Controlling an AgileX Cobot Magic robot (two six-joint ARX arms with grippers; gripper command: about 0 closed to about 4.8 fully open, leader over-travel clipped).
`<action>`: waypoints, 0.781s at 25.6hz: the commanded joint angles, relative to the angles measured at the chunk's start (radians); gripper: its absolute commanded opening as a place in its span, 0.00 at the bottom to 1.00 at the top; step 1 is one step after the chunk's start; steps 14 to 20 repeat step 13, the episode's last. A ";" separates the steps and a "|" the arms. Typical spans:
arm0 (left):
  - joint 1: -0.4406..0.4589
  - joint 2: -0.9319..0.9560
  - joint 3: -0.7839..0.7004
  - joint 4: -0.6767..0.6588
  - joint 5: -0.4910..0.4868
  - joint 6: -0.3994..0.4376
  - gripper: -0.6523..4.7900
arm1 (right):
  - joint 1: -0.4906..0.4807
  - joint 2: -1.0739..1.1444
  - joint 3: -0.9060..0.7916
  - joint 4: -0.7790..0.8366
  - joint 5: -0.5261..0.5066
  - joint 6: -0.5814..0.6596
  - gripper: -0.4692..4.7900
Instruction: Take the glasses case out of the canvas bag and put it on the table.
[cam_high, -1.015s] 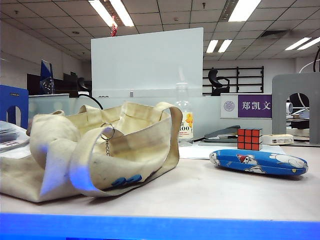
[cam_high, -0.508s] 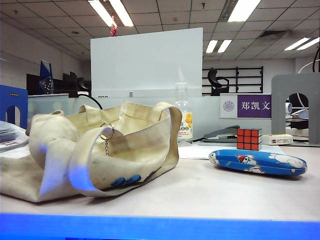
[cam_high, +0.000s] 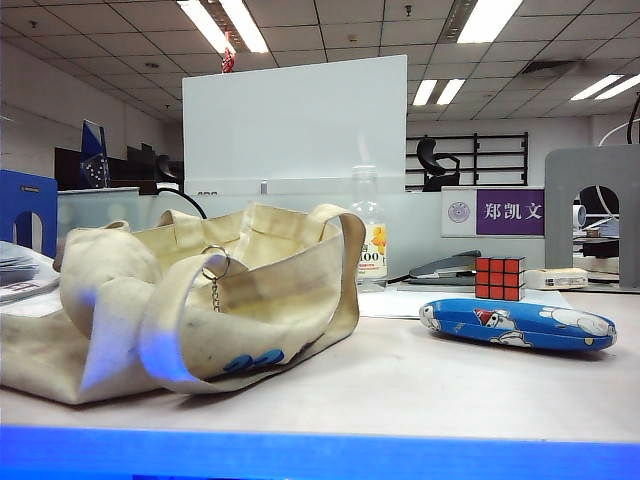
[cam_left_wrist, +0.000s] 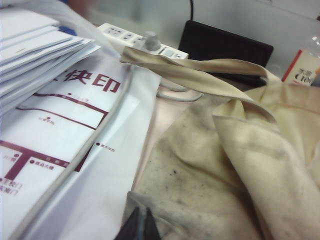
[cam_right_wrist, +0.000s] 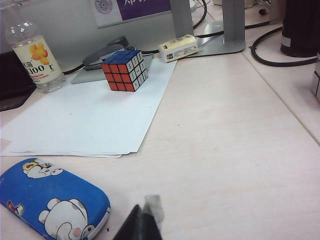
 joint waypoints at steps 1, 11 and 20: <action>0.002 0.001 0.000 0.010 0.001 -0.002 0.11 | 0.000 0.000 0.002 0.013 0.001 0.003 0.08; 0.003 0.001 0.000 0.010 -0.001 -0.002 0.11 | 0.000 0.000 0.002 0.013 0.002 0.003 0.08; 0.003 0.001 0.000 0.010 -0.001 -0.002 0.11 | 0.000 0.000 0.002 0.013 0.002 0.003 0.08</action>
